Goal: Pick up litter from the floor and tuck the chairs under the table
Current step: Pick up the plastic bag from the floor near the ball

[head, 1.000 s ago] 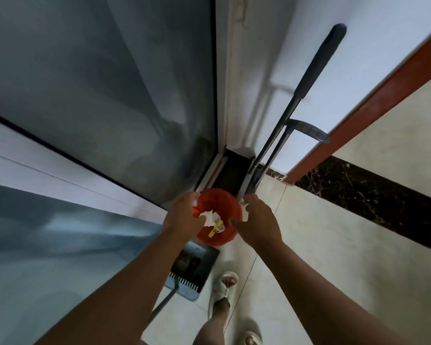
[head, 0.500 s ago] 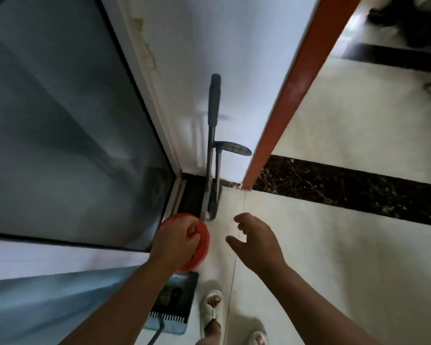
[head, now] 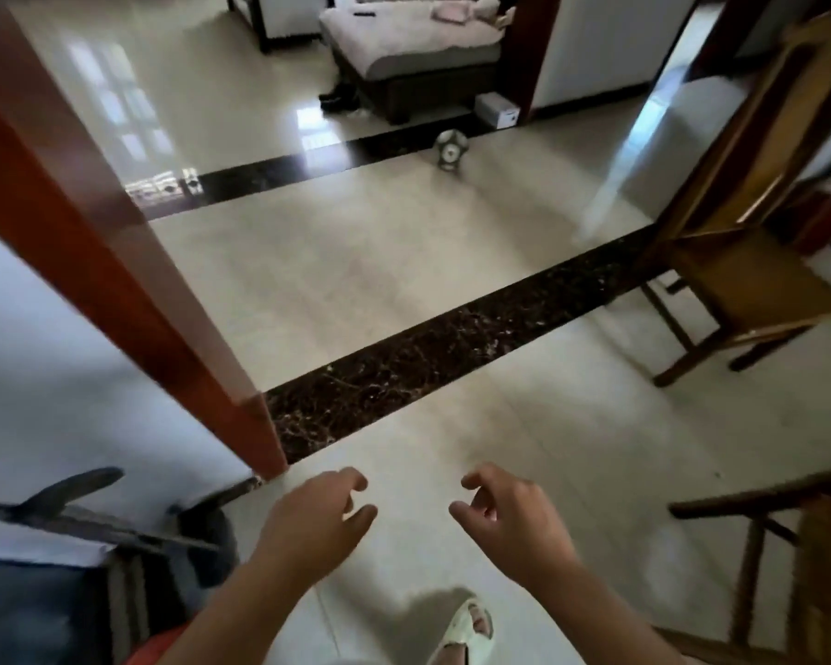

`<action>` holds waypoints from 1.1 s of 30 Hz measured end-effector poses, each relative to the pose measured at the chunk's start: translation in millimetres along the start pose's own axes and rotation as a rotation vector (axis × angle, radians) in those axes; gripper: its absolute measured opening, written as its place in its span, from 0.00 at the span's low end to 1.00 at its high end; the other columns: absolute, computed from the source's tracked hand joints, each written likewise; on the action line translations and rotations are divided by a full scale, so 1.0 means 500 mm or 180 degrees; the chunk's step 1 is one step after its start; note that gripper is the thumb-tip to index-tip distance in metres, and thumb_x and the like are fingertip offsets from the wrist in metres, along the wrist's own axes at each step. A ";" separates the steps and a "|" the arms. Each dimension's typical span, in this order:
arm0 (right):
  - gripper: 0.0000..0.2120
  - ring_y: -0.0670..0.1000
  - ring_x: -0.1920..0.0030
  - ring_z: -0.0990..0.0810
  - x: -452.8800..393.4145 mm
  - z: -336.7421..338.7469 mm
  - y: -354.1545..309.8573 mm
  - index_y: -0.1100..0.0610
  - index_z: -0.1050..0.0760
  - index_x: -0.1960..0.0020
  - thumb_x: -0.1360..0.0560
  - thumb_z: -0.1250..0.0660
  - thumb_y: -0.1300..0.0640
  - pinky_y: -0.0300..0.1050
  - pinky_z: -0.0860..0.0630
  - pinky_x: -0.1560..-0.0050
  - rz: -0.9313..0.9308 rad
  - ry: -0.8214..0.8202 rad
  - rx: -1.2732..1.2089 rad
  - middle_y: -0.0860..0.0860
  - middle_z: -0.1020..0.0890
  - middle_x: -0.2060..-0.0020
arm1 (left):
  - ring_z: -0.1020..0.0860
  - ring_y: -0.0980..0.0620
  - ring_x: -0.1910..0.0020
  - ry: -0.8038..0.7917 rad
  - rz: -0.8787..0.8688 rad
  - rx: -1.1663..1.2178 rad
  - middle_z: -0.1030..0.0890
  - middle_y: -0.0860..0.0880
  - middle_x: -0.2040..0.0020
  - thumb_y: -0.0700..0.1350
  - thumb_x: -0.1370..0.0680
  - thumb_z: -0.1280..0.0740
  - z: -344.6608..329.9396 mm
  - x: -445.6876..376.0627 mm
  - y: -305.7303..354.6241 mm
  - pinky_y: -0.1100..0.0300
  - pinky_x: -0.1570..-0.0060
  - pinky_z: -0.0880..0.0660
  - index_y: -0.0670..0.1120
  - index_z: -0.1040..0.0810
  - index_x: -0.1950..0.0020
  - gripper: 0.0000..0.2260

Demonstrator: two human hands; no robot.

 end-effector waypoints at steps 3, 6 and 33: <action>0.13 0.47 0.59 0.21 -0.011 0.117 0.112 0.50 0.24 0.48 0.30 0.32 0.48 0.42 0.27 0.56 -0.0372 0.0294 -0.0126 0.45 0.20 0.64 | 0.26 0.60 0.57 -0.0097 -0.0323 -0.0047 0.23 0.58 0.53 0.57 0.25 0.36 -0.017 -0.098 0.137 0.65 0.57 0.30 0.55 0.28 0.40 0.15; 0.13 0.49 0.57 0.21 -0.022 0.217 0.209 0.52 0.23 0.47 0.30 0.32 0.49 0.42 0.27 0.56 -0.0663 0.0577 -0.0197 0.45 0.21 0.64 | 0.23 0.58 0.55 -0.0230 -0.0606 0.0016 0.22 0.57 0.52 0.56 0.25 0.35 -0.040 -0.187 0.279 0.63 0.54 0.27 0.54 0.27 0.40 0.15; 0.15 0.46 0.58 0.22 -0.421 0.815 0.768 0.50 0.28 0.43 0.28 0.32 0.47 0.40 0.23 0.56 -0.2911 0.2332 -0.1399 0.47 0.20 0.59 | 0.25 0.60 0.56 -0.1636 -0.3178 -0.0607 0.26 0.59 0.52 0.55 0.25 0.35 -0.272 -1.008 1.254 0.64 0.55 0.25 0.55 0.28 0.39 0.15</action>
Point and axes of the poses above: each hand's wrist, its own x-axis away from the middle knuckle, its own z-axis out of the back of the hand, y = z × x, the point moved 5 cm from there along -x, towards the middle knuckle
